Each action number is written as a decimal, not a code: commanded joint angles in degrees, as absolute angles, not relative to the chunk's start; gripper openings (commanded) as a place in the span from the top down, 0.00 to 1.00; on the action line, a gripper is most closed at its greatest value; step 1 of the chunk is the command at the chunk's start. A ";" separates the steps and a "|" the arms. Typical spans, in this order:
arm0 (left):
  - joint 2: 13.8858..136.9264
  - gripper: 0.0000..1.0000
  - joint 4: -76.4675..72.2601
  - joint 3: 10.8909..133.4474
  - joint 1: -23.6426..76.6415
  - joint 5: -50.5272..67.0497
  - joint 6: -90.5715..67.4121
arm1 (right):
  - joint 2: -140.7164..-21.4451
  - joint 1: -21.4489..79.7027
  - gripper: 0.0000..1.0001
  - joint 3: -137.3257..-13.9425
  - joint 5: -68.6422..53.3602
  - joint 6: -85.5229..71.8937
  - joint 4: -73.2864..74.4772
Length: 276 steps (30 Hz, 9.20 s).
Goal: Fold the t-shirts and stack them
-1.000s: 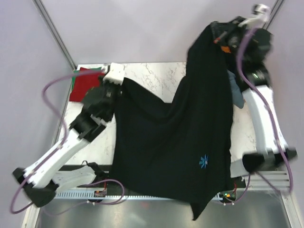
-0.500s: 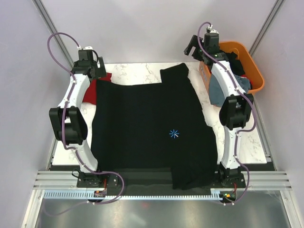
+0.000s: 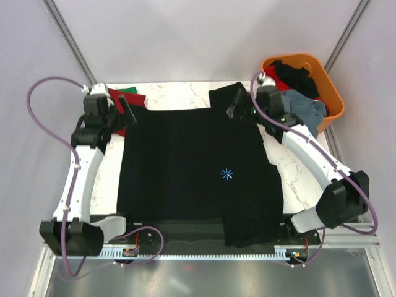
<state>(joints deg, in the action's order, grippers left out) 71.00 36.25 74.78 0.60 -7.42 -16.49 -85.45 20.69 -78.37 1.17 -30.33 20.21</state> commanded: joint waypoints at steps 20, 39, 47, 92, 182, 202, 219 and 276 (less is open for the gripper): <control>92.76 0.14 24.08 54.48 3.08 4.93 -31.64 | -115.54 20.31 0.02 -77.24 1.50 -30.41 27.51; 104.09 0.15 40.17 88.81 3.52 4.49 -28.65 | -131.24 16.61 0.02 -121.48 -8.00 -27.34 42.63; 67.82 0.10 38.50 61.03 -1.47 -1.85 -30.49 | -97.15 22.50 0.02 -87.89 6.14 -30.74 41.40; 69.96 0.98 10.90 24.18 -12.83 -7.21 -47.37 | -49.12 27.76 0.15 -27.78 11.16 -55.09 42.37; 71.30 0.11 40.96 51.86 -23.89 7.21 -29.08 | -94.16 19.16 0.02 -89.19 17.04 -29.35 50.36; 51.76 0.21 35.25 27.25 -24.17 2.12 -52.99 | -66.79 17.49 0.29 -37.80 8.09 -46.05 36.40; 62.13 0.43 22.42 21.97 -24.17 -6.50 -54.93 | -76.81 13.27 0.41 -36.12 8.79 -42.28 26.46; 56.95 0.98 22.24 29.70 -24.17 -0.26 -48.52 | -81.12 11.78 1.00 -37.70 1.14 -39.29 20.39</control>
<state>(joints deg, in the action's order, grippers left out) 55.46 23.83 27.07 -24.01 -0.71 -51.05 -79.37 11.99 -36.42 1.91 -40.23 17.74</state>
